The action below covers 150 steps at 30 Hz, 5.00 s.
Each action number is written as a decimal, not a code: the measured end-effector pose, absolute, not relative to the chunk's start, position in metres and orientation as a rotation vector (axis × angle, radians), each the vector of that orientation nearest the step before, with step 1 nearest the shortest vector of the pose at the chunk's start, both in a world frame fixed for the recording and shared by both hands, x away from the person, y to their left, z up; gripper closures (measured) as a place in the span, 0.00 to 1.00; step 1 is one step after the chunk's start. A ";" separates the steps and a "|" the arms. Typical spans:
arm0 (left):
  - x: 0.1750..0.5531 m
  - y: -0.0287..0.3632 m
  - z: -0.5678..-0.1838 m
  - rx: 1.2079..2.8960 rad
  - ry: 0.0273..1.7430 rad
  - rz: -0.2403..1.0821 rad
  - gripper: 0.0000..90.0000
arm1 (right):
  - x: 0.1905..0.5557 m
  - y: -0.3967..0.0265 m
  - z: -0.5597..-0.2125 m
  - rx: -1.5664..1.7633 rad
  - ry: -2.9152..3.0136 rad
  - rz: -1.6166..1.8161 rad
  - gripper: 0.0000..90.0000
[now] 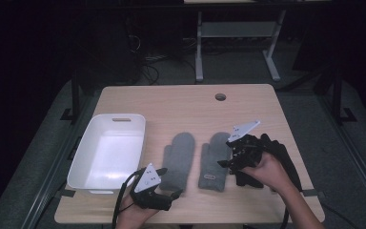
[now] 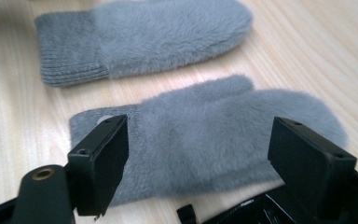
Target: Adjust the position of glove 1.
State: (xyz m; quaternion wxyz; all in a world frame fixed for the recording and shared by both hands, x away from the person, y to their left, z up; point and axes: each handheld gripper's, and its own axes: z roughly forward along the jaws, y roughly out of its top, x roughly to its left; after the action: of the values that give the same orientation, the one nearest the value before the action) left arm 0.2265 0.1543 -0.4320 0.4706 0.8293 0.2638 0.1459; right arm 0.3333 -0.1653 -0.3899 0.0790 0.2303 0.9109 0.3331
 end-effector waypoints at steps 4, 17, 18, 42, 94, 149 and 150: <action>0.226 0.154 -0.432 2.028 0.645 0.357 0.17 | 0.343 -0.156 -0.398 0.685 2.769 0.957 0.24; 0.226 0.154 -0.433 2.027 0.651 0.347 0.17 | 0.363 -0.140 -0.425 0.680 2.870 0.779 0.32; 0.226 0.154 -0.433 2.024 0.652 0.346 0.17 | 0.364 -0.139 -0.427 0.676 2.873 0.771 0.33; 0.223 0.153 -0.432 2.032 0.637 0.348 0.17 | 0.367 -0.127 -0.441 0.673 2.910 0.597 0.63; 0.216 0.166 -0.417 1.956 0.654 0.389 0.17 | 0.349 -0.077 -0.352 0.585 2.882 0.880 0.96; 0.219 0.168 -0.418 1.956 0.684 0.383 0.17 | 0.413 -0.083 -0.414 1.230 2.776 1.095 0.31; 0.219 0.168 -0.418 1.955 0.684 0.382 0.17 | 0.415 -0.084 -0.415 1.251 2.767 1.111 0.31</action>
State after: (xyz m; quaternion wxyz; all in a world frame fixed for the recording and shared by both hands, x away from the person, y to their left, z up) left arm 0.2187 0.1677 -0.4181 0.4947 0.8067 0.2822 0.1576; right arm 0.4146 -0.0839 -0.4152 -0.0457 0.3864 0.8548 0.3433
